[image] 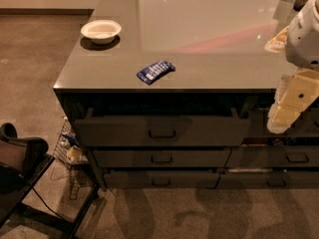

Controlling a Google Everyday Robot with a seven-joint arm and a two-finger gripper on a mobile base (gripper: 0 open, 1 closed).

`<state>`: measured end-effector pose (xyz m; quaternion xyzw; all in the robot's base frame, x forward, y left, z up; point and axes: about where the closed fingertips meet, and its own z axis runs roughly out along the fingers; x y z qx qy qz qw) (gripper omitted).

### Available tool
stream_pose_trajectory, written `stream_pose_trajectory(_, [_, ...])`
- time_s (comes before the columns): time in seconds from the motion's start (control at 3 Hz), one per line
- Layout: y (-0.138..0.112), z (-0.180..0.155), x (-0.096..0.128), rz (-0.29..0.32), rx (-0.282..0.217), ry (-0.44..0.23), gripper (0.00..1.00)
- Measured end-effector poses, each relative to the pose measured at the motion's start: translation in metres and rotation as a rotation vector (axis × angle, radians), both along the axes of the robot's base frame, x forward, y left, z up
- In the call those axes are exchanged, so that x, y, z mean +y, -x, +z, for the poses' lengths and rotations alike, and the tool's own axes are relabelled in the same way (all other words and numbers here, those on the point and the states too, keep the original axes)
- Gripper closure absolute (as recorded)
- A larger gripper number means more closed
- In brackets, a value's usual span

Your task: Open top drawer

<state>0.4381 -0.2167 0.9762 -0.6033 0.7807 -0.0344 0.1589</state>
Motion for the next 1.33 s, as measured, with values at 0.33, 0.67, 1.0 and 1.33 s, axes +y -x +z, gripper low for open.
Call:
stream_pose_trajectory(0.33, [-0.004,-0.010,0.003,0.007,-0.007,-0.008,0.00])
stream_pose_trajectory(0.67, [-0.006,-0.025,0.011,0.039,-0.030,-0.022,0.00])
stream_pose_trajectory(1.0, [-0.013,-0.055,0.032,0.112,-0.077,0.012,0.00])
stream_pose_trajectory(1.33, [-0.023,-0.075,0.039,0.156,-0.080,0.136,0.00])
